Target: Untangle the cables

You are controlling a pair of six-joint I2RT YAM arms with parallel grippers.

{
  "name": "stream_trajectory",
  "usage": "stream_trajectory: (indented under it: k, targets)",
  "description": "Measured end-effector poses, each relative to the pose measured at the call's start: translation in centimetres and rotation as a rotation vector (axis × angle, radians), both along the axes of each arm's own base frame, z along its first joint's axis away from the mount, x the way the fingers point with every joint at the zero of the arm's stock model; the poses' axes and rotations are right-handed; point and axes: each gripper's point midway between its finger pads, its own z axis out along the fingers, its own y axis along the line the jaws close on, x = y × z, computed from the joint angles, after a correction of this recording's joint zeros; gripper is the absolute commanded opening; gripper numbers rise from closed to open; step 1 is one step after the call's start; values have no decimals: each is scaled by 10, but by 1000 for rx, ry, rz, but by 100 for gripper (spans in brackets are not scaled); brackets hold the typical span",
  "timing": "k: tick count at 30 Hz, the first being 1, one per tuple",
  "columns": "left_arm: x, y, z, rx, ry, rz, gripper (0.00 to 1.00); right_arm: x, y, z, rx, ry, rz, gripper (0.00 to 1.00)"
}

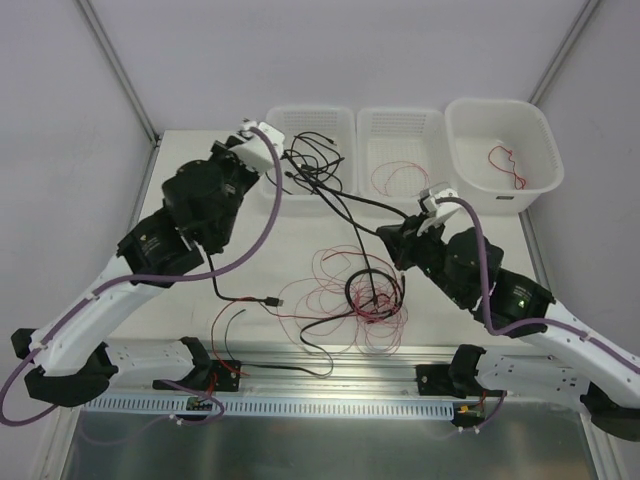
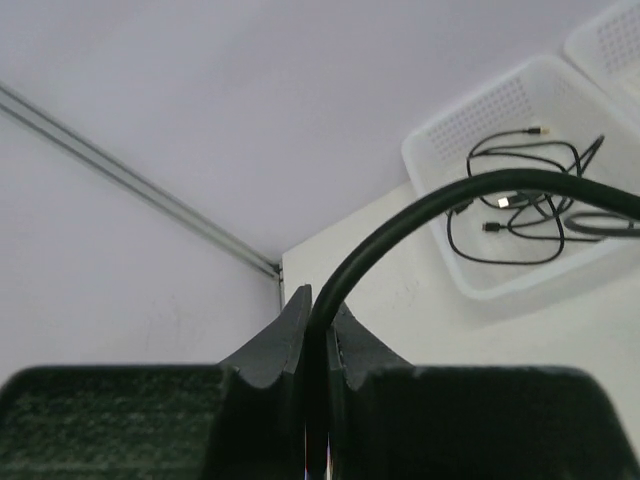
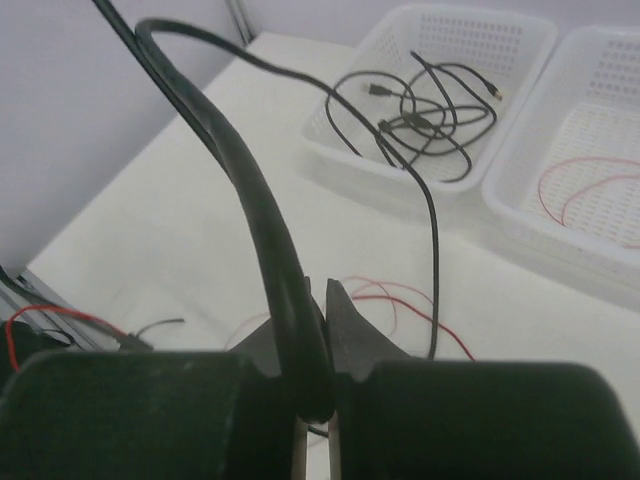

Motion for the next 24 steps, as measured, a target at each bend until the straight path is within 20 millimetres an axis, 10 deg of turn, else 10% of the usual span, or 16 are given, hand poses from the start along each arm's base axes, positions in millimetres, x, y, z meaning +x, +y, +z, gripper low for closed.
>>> stream_trajectory:
  k: [5,18,24]
  targets:
    - [6,-29,-43,76,68,-19,0,7,5,-45,-163,89,-14,7]
    - [-20,-80,-55,-285,179,-324,0,-5,38,-117,-344,232,142,67]
    - [-21,-101,-66,-384,262,-402,0,-31,46,-136,-375,235,283,74]
